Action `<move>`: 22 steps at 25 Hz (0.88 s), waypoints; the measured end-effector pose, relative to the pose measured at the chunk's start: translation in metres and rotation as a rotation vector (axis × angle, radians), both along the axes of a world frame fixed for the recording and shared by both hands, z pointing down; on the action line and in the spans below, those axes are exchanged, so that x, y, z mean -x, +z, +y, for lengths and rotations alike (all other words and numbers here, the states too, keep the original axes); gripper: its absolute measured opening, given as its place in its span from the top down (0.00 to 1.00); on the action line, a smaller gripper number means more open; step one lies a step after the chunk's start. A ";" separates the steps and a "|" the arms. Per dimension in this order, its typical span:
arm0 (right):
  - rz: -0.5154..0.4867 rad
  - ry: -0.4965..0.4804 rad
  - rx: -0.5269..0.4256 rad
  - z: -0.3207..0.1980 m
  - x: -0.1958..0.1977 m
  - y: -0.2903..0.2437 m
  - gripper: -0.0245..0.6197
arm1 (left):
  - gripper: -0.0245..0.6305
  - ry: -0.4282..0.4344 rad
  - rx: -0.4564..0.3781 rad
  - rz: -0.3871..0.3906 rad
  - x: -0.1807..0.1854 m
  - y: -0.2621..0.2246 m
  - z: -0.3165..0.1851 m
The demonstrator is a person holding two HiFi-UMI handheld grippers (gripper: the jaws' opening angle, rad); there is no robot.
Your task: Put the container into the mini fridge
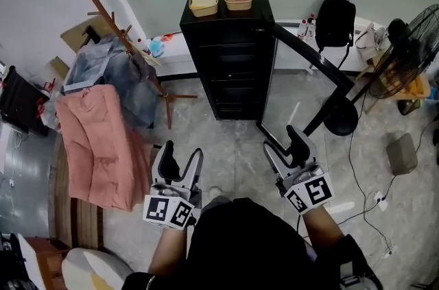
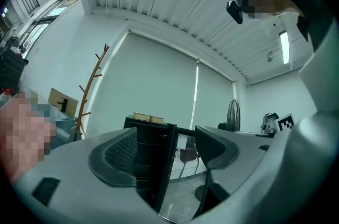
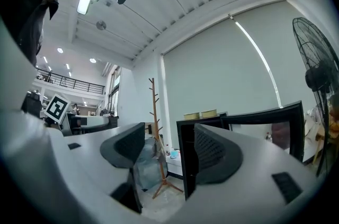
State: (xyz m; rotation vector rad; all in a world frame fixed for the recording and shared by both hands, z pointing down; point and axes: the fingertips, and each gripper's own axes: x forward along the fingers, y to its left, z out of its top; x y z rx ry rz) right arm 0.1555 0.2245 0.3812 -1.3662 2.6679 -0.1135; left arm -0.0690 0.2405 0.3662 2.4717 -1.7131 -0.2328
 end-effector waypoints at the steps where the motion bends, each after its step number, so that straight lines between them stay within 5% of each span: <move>1: 0.007 -0.009 0.000 -0.005 0.002 0.001 0.49 | 0.44 0.005 0.001 -0.006 -0.002 0.001 -0.006; 22: 0.002 0.105 -0.008 -0.180 0.028 -0.023 0.52 | 0.44 0.136 -0.033 0.004 0.030 -0.005 -0.202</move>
